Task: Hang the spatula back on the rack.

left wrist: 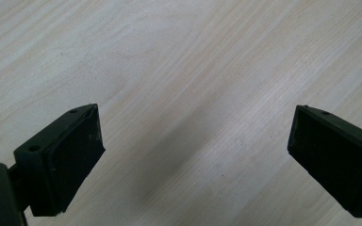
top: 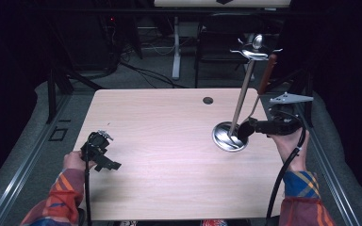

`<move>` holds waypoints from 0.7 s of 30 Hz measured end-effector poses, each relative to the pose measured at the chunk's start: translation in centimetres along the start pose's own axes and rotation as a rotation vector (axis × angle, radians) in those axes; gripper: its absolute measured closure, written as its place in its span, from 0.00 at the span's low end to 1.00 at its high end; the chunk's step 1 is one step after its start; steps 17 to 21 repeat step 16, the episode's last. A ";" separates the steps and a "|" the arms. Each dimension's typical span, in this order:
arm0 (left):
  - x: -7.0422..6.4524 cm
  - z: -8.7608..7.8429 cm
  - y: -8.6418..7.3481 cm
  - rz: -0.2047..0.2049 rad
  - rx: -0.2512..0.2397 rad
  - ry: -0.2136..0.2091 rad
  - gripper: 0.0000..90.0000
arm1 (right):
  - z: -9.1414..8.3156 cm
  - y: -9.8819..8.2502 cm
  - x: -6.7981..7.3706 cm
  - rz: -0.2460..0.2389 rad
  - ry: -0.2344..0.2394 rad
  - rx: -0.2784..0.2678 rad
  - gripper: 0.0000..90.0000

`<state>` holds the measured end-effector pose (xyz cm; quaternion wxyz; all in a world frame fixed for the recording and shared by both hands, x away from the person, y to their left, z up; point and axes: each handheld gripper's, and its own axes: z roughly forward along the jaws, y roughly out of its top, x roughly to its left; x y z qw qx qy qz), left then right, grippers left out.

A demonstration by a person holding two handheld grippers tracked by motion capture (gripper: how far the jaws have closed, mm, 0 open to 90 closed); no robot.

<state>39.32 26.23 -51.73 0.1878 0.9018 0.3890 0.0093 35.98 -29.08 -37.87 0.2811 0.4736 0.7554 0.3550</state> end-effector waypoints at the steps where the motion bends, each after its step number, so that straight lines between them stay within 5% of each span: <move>1: 0.0 0.0 0.0 0.000 0.000 0.000 0.04 | 0.1 -0.3 0.2 -0.007 -0.002 0.018 0.18; 15: 0.0 0.1 0.1 -0.001 0.005 0.001 0.04 | 2.2 -8.5 1.7 0.032 0.076 0.164 0.00; 21: 0.0 0.1 0.1 -0.001 0.005 0.003 0.04 | 2.4 -8.9 1.8 0.032 0.078 0.167 0.00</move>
